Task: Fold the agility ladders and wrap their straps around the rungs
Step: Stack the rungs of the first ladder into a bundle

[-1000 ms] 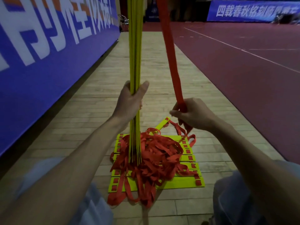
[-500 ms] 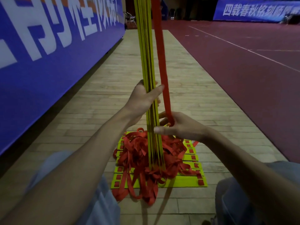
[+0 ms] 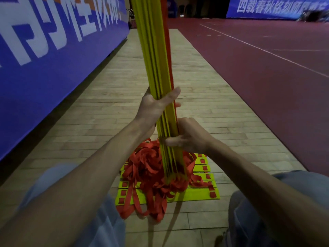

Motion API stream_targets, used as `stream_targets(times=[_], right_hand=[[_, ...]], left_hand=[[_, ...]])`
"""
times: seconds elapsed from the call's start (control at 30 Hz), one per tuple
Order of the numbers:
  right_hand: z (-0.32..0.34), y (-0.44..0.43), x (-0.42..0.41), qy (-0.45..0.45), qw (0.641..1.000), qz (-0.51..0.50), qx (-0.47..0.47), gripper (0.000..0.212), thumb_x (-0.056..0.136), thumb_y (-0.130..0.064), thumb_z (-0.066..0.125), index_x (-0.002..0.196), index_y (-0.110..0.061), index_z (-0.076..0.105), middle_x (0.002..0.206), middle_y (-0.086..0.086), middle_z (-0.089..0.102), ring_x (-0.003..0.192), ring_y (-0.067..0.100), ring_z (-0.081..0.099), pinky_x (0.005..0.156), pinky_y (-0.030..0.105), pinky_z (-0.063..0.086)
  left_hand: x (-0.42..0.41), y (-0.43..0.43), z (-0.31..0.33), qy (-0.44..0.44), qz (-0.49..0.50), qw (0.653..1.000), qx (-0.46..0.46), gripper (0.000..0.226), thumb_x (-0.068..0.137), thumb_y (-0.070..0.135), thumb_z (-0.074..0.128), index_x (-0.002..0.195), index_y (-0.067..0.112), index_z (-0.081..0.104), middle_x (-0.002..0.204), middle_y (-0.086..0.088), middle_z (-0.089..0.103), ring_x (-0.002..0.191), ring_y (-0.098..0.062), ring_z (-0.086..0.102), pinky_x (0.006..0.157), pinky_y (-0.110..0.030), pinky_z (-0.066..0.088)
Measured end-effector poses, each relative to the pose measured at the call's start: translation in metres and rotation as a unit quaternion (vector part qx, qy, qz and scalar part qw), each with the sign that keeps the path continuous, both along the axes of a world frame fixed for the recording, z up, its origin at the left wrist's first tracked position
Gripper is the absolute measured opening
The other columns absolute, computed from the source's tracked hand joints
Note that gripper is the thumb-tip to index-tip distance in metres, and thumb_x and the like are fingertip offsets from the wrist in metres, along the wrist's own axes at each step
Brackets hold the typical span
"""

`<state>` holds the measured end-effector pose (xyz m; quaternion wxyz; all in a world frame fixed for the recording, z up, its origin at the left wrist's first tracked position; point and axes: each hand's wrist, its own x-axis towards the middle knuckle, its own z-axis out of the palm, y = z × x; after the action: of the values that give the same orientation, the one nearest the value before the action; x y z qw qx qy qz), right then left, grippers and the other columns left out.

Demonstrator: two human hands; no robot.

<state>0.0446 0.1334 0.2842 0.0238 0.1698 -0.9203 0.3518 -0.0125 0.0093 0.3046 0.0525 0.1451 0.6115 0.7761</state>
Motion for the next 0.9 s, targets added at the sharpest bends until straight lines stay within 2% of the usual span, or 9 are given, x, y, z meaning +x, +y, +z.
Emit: stream_targets(times=[0.07, 0.13, 0.27, 0.37, 0.43, 0.57, 0.63, 0.73, 0.9], right_hand=[[0.003, 0.001, 0.000, 0.019, 1.000, -0.006, -0.006, 0.026, 0.083, -0.027, 0.076, 0.067, -0.020, 0.056, 0.062, 0.004, 0.061, 0.051, 0.009, 0.053, 0.049, 0.023, 0.040], [0.004, 0.003, 0.001, 0.008, 1.000, -0.009, -0.008, 0.037, 0.081, -0.042, 0.076, 0.061, -0.021, 0.054, 0.058, 0.005, 0.058, 0.048, 0.012, 0.049, 0.049, 0.025, 0.036], [-0.001, 0.004, 0.005, -0.129, 0.991, 0.020, 0.025, 0.072, 0.072, -0.073, 0.065, 0.067, -0.003, 0.050, 0.058, 0.006, 0.042, 0.052, 0.012, 0.042, 0.055, 0.031, 0.032], [-0.014, -0.006, 0.011, -0.154, 0.984, 0.088, -0.006, 0.057, 0.077, -0.058, 0.073, 0.085, -0.004, 0.059, 0.065, 0.006, 0.053, 0.060, 0.011, 0.052, 0.057, 0.031, 0.039], [-0.020, -0.012, 0.013, -0.117, 0.991, 0.065, -0.023, 0.038, 0.078, -0.044, 0.079, 0.082, -0.013, 0.058, 0.065, 0.000, 0.055, 0.059, 0.010, 0.054, 0.057, 0.036, 0.042], [-0.015, -0.016, 0.014, -0.051, 0.997, 0.014, -0.049, 0.030, 0.080, -0.025, 0.080, 0.074, -0.024, 0.051, 0.059, -0.008, 0.052, 0.049, 0.002, 0.048, 0.047, 0.022, 0.037], [-0.012, -0.015, 0.012, -0.031, 0.997, -0.019, -0.071, 0.026, 0.080, -0.027, 0.079, 0.078, -0.019, 0.055, 0.063, -0.003, 0.057, 0.053, 0.008, 0.053, 0.051, 0.034, 0.043], [-0.006, -0.015, 0.010, -0.031, 0.996, -0.038, -0.074, 0.035, 0.080, -0.044, 0.077, 0.083, -0.013, 0.063, 0.071, 0.006, 0.066, 0.065, 0.025, 0.065, 0.062, 0.043, 0.051], [0.013, -0.011, 0.017, -0.122, 0.979, -0.024, -0.164, 0.058, 0.080, -0.065, 0.049, 0.089, -0.011, 0.066, 0.071, 0.010, 0.067, 0.060, 0.028, 0.064, 0.053, 0.036, 0.051]], left_hand=[[0.002, -0.001, -0.003, 0.000, 0.015, 1.000, -0.003, 0.047, 0.074, 0.025, 0.084, 0.108, 0.000, 0.062, 0.081, -0.010, 0.072, 0.074, -0.030, 0.073, 0.066, -0.041, 0.058], [0.002, -0.002, -0.002, -0.004, 0.043, 0.999, -0.006, 0.017, 0.082, 0.011, 0.077, 0.093, 0.006, 0.064, 0.062, -0.008, 0.067, 0.057, -0.025, 0.067, 0.061, -0.040, 0.058], [-0.009, -0.010, 0.008, -0.030, 0.069, 0.997, 0.023, 0.022, 0.090, -0.002, 0.054, 0.106, 0.012, 0.053, 0.060, -0.002, 0.050, 0.048, -0.017, 0.051, 0.051, -0.032, 0.049], [-0.020, -0.019, 0.014, -0.056, 0.073, 0.993, 0.069, 0.027, 0.088, -0.005, 0.051, 0.109, 0.011, 0.048, 0.064, -0.003, 0.042, 0.045, -0.016, 0.044, 0.046, -0.027, 0.040], [-0.024, -0.027, 0.017, -0.073, 0.056, 0.988, 0.121, 0.027, 0.089, -0.001, 0.059, 0.110, 0.012, 0.049, 0.065, -0.002, 0.045, 0.046, -0.015, 0.045, 0.045, -0.026, 0.040], [-0.020, -0.030, 0.007, -0.092, 0.017, 0.984, 0.155, 0.029, 0.081, 0.010, 0.075, 0.103, 0.012, 0.056, 0.075, -0.004, 0.058, 0.062, -0.017, 0.063, 0.057, -0.031, 0.053], [-0.011, -0.025, -0.005, -0.096, 0.012, 0.987, 0.130, 0.037, 0.078, 0.004, 0.077, 0.106, 0.006, 0.053, 0.079, -0.010, 0.060, 0.069, -0.024, 0.069, 0.065, -0.037, 0.057], [-0.004, -0.019, -0.013, -0.105, 0.038, 0.990, 0.086, 0.031, 0.078, -0.004, 0.073, 0.099, 0.004, 0.052, 0.065, -0.013, 0.058, 0.057, -0.027, 0.065, 0.064, -0.042, 0.059], [-0.015, -0.021, -0.004, -0.163, 0.004, 0.984, 0.065, 0.013, 0.085, -0.001, 0.058, 0.077, 0.006, 0.051, 0.058, -0.009, 0.051, 0.047, -0.017, 0.054, 0.050, -0.026, 0.050]])
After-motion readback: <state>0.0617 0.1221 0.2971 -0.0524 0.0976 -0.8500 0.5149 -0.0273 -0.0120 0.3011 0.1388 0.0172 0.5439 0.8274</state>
